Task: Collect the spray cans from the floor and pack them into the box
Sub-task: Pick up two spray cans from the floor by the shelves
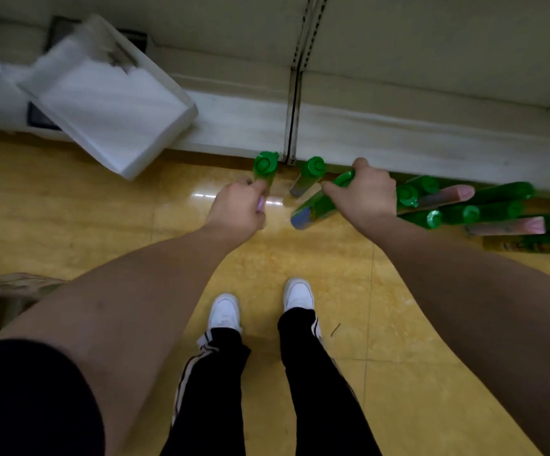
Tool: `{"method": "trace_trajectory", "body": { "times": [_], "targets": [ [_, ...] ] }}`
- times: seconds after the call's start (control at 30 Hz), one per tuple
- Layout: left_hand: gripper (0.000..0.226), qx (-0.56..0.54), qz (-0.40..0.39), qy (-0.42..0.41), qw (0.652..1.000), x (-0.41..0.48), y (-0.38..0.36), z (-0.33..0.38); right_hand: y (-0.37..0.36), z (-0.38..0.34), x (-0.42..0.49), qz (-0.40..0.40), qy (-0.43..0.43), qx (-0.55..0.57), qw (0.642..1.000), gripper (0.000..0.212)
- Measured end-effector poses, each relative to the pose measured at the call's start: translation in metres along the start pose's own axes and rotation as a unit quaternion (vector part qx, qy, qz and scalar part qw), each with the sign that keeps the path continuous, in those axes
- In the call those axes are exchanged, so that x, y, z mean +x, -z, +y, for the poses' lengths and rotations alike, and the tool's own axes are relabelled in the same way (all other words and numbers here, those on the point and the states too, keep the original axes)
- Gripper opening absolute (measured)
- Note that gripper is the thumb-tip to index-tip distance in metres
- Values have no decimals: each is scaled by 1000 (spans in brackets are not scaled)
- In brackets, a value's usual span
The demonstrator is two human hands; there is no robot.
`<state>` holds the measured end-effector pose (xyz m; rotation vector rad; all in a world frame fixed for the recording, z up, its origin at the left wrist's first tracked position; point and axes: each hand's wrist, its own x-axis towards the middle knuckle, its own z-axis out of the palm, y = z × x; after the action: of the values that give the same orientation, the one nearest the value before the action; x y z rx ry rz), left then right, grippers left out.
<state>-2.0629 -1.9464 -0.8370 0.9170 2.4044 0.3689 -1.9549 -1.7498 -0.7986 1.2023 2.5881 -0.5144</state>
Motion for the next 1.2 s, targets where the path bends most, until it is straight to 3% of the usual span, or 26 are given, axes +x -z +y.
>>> {"method": "trace_trajectory", "body": {
  "times": [0.13, 0.27, 0.4, 0.53, 0.73, 0.97, 1.2],
  "targets": [
    [40, -25, 19, 22, 999, -59, 106, 21, 92, -63, -53, -10, 47, -8, 999, 43],
    [32, -25, 90, 46, 995, -125, 208, 33, 177, -137, -105, -11, 129, -17, 991, 41],
    [40, -11, 162, 93, 982, -199, 293, 41, 247, -202, -156, 1, 241, -37, 970, 48],
    [41, 6, 263, 153, 952, -280, 361, 51, 307, -257, -212, 24, 355, -42, 934, 43],
    [30, 17, 379, 287, 880, -423, 456, 50, 382, -343, -307, 59, 497, -13, 866, 54],
    [36, 44, 440, 389, 808, -573, 526, 22, 411, -445, -422, 92, 622, 36, 776, 62],
    [36, 69, 431, 480, 761, -673, 545, -40, 383, -542, -510, 56, 666, 70, 740, 60]
  ]
}}
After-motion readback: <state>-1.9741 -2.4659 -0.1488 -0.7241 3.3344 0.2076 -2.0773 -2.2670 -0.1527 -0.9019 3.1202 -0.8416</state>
